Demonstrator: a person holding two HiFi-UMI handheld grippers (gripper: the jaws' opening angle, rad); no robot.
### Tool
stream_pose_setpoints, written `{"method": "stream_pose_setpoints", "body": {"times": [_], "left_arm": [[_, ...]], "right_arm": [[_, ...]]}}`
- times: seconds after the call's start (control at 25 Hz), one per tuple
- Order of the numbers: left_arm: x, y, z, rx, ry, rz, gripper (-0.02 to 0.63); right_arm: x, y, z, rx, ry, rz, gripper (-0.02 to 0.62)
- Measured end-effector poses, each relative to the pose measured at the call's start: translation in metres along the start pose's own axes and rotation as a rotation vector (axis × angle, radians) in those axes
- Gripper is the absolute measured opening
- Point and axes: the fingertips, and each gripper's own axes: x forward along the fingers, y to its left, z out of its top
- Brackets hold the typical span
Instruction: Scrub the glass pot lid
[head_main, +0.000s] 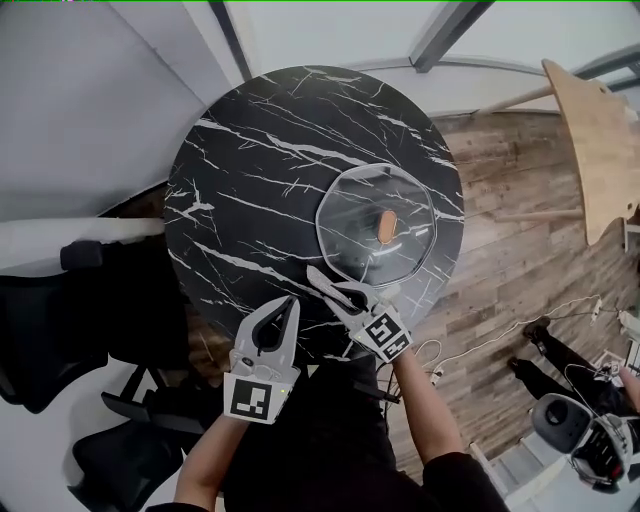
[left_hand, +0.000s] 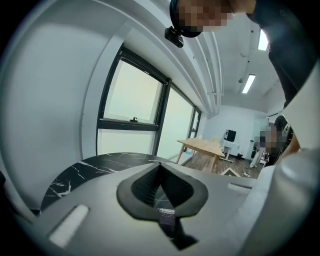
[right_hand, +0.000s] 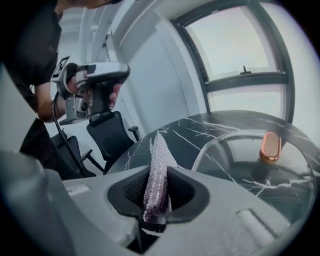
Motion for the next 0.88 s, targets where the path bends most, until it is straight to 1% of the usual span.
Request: {"method": "stream_pose_setpoints", "body": {"times": [0.12,0.2,0.32,0.4,0.48,0.52,0.6,0.68,0.72,0.76,0.88], "left_arm": [[0.01,-0.006,0.006,0.038,-0.003,-0.02,0.003],[0.018,-0.01,0.011,0.062,-0.008,-0.029,0.003],[0.03,-0.015,0.02,0.071,-0.032,-0.026,0.003],[0.036,-0.019,0.026,0.064,-0.052,-0.015,0.003],[0.042,-0.023,0.031,0.05,-0.071,0.003,0.002],[0.046,-0.024,0.033,0.041,-0.081,0.013,0.003],[0.051,-0.028,0.036,0.019,-0.094,0.033,0.002],[0.053,-0.034,0.036,0.004,-0.095,0.046,0.003],[0.055,-0.036,0.035,0.0,-0.09,0.049,0.003],[0.056,-0.039,0.033,-0.004,-0.082,0.052,0.002],[0.067,-0.042,0.027,-0.006,-0.067,0.065,0.003]], "right_arm": [[-0.024,0.003,0.018,-0.024,-0.067,-0.019,0.071],[-0.043,-0.001,0.033,-0.027,-0.111,-0.057,0.072],[-0.073,-0.017,0.04,-0.021,-0.161,-0.125,0.072],[-0.096,-0.031,0.048,0.014,-0.18,-0.188,0.072],[-0.12,-0.053,0.051,0.059,-0.211,-0.271,0.074],[-0.131,-0.066,0.049,0.092,-0.235,-0.314,0.074],[-0.152,-0.093,0.041,0.199,-0.274,-0.412,0.074],[-0.17,-0.119,0.027,0.304,-0.263,-0.52,0.074],[-0.176,-0.13,0.02,0.325,-0.242,-0.565,0.074],[-0.181,-0.14,0.014,0.323,-0.216,-0.601,0.072],[-0.185,-0.165,0.001,0.252,-0.148,-0.671,0.074]]}}
